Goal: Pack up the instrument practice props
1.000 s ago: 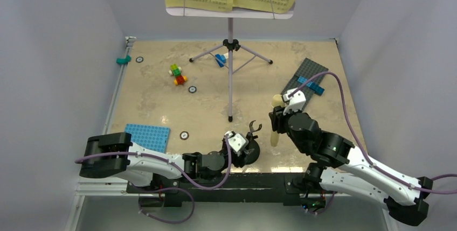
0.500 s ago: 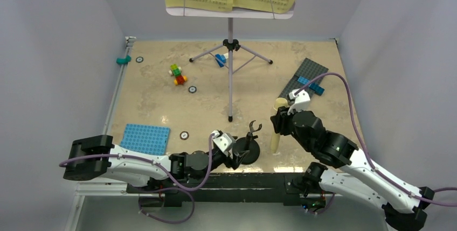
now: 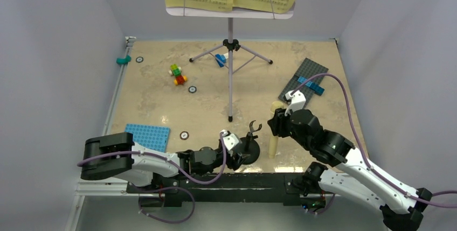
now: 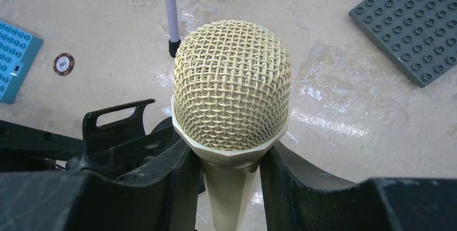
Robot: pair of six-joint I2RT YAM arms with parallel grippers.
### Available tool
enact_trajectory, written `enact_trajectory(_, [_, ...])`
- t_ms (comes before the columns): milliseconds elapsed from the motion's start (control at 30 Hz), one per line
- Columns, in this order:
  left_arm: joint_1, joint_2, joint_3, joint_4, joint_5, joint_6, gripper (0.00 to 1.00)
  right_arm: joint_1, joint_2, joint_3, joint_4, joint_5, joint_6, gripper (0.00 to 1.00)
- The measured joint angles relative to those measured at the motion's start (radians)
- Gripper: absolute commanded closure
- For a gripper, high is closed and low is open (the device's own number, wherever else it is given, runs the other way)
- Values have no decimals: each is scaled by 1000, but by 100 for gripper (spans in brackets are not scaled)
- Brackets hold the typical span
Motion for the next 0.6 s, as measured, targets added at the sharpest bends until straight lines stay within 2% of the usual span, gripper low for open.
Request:
enact_trajectory(133, [30, 60, 49, 42, 39, 5, 43, -6, -2, 0, 0, -10, 0, 100])
enact_trajectory(333, [66, 111, 85, 72, 65, 9, 55, -9, -15, 0, -3, -15, 0, 100])
enact_trajectory(400, [72, 130, 97, 72, 71, 9, 65, -9, -23, -1, -4, -15, 0, 100])
enact_trajectory(567, [80, 168, 126, 70, 72, 27, 97, -10, -35, -1, -19, -16, -1, 100])
enact_trajectory(600, [82, 174, 132, 70, 73, 29, 100, -10, -36, -1, -24, -16, -1, 100])
